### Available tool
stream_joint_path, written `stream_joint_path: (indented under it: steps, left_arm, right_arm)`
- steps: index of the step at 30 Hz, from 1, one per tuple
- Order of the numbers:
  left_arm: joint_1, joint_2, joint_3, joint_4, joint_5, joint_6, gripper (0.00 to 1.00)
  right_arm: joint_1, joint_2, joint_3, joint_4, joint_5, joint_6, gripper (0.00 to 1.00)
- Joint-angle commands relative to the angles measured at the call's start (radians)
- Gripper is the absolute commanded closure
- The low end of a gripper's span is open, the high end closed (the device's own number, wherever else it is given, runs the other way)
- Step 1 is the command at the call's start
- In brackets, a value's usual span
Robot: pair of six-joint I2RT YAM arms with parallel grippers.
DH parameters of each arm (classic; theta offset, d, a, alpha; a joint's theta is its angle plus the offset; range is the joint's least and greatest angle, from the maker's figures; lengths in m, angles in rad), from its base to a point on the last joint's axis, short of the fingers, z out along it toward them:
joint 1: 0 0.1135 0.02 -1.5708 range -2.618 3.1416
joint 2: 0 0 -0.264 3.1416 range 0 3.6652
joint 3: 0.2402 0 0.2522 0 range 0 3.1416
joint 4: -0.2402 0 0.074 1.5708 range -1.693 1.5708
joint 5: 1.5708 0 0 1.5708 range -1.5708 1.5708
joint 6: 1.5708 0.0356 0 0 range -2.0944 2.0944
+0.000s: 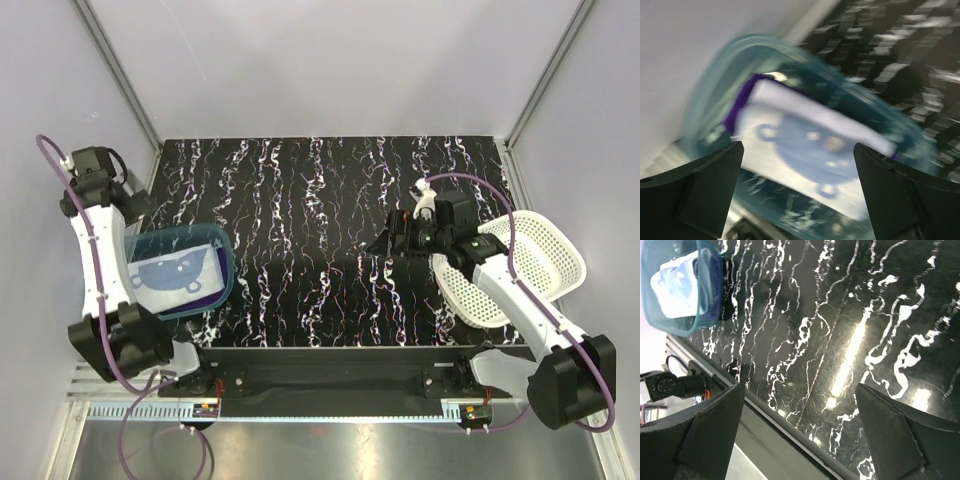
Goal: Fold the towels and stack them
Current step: Neatly place the folded towel into the bin
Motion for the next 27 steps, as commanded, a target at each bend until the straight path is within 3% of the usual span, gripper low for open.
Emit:
stream_joint_path:
  steps: [1, 4, 6, 11, 14, 17, 20, 27]
  left_arm:
    - [-0.017, -0.121, -0.043, 0.127, 0.524, 0.000, 0.01]
    - [-0.040, -0.189, -0.085, 0.216, 0.745, 0.011, 0.01]
    - [-0.127, -0.254, -0.126, 0.276, 0.808, 0.023, 0.01]
    - [-0.457, -0.386, -0.220, 0.467, 0.817, -0.041, 0.01]
    - [-0.586, -0.480, -0.332, 0.715, 0.851, -0.135, 0.01]
    - [-0.681, -0.529, -0.402, 0.776, 0.854, -0.150, 0.01]
    - [-0.732, -0.523, -0.409, 0.729, 0.825, -0.087, 0.01]
    - [-0.737, -0.522, -0.445, 0.728, 0.830, -0.053, 0.01]
  right_arm:
    - [0.004, -0.063, 0.080, -0.045, 0.067, 0.005, 0.00]
    - [0.001, -0.123, 0.141, -0.088, 0.182, 0.027, 0.00]
    - [0.002, -0.143, 0.175, -0.117, 0.274, 0.020, 0.00]
    - [0.004, -0.186, 0.243, -0.189, 0.363, -0.009, 0.00]
    - [0.004, -0.197, 0.271, -0.207, 0.369, 0.015, 0.00]
    - [0.002, -0.194, 0.301, -0.233, 0.392, 0.028, 0.00]
    - [0.002, -0.209, 0.306, -0.230, 0.424, 0.014, 0.00]
    - [0.002, -0.316, 0.240, -0.131, 0.437, -0.006, 0.00]
